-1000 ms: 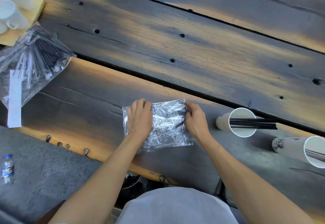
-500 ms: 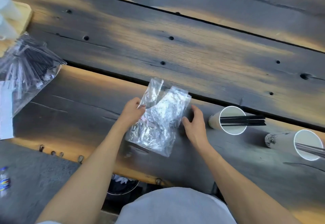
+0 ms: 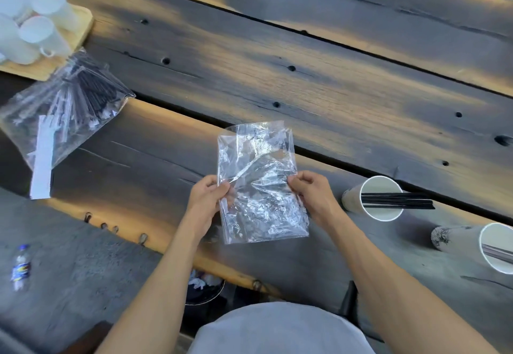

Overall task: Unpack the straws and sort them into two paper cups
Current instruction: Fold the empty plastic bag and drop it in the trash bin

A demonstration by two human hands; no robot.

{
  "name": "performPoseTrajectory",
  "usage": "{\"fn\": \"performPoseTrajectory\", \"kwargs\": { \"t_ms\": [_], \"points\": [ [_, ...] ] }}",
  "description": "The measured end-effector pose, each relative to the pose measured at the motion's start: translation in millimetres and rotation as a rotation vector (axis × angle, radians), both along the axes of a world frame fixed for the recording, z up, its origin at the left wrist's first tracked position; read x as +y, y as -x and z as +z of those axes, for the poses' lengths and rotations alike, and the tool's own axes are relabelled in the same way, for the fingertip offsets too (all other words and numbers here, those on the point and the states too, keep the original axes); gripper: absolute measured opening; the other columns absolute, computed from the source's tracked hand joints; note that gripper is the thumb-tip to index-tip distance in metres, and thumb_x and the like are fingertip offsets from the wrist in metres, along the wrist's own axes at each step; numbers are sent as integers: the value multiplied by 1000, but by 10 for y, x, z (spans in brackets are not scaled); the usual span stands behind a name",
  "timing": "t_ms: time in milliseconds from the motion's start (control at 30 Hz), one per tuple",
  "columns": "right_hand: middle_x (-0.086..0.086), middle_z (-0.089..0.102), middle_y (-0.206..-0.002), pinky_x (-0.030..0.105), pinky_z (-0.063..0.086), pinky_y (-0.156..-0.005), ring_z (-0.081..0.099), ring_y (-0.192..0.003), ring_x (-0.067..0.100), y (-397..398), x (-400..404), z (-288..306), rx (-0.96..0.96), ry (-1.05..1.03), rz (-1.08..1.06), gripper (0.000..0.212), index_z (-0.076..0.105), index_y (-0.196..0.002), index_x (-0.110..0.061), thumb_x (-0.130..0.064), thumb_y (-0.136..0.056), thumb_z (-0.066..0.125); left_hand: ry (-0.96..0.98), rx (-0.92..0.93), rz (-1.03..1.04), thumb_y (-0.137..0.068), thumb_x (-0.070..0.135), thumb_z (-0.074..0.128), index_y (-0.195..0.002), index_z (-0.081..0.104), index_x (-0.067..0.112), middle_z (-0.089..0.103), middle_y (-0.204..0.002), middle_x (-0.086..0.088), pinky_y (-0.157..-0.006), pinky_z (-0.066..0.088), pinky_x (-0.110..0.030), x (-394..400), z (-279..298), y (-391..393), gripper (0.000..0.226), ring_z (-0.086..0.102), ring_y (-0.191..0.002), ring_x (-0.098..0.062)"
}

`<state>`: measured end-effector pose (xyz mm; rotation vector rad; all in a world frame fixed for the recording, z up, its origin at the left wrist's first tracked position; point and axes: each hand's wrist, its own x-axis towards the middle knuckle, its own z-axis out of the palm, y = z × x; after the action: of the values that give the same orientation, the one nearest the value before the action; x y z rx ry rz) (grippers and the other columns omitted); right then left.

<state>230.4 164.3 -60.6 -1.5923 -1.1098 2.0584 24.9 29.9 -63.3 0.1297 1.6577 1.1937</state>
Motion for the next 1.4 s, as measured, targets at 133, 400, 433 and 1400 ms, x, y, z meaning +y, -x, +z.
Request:
{"fn": "performPoseTrajectory", "kwargs": {
  "t_ms": [133,400,433,1400],
  "points": [
    [12,60,-68,28,35,-56,46,-63,23,-62,42,112,31,-40,35,9,67,-81,-4,-10,-86,72,-28,4,12,-95,7,63,-87,61,1,66,-72,-15,-60,55,-29,-176,155,-29,11,63,-60,-20],
    [9,60,-68,16,43,-52,53,-54,9,-227,62,470,224,-97,65,13,68,-99,2,7,-91,59,-176,-33,140,-95,8,61,-93,64,5,64,-64,-11,-55,44,-30,-441,540,-272,4,55,-54,-21],
    [9,59,-68,16,42,-51,53,-52,9,-258,69,508,259,-85,70,16,69,-98,0,7,-92,56,-202,-51,174,-95,6,60,-99,65,5,64,-66,-11,-55,46,-28,-463,593,-330,6,57,-55,-20],
    [6,66,-73,31,50,-65,58,-66,18,519,-1610,869,150,-206,998,3,66,-90,-16,-14,-92,64,-82,-66,663,-86,3,71,-104,67,-9,74,-90,-19,-68,54,-30,-2767,682,-1131,21,68,-75,-28]
  ]
}}
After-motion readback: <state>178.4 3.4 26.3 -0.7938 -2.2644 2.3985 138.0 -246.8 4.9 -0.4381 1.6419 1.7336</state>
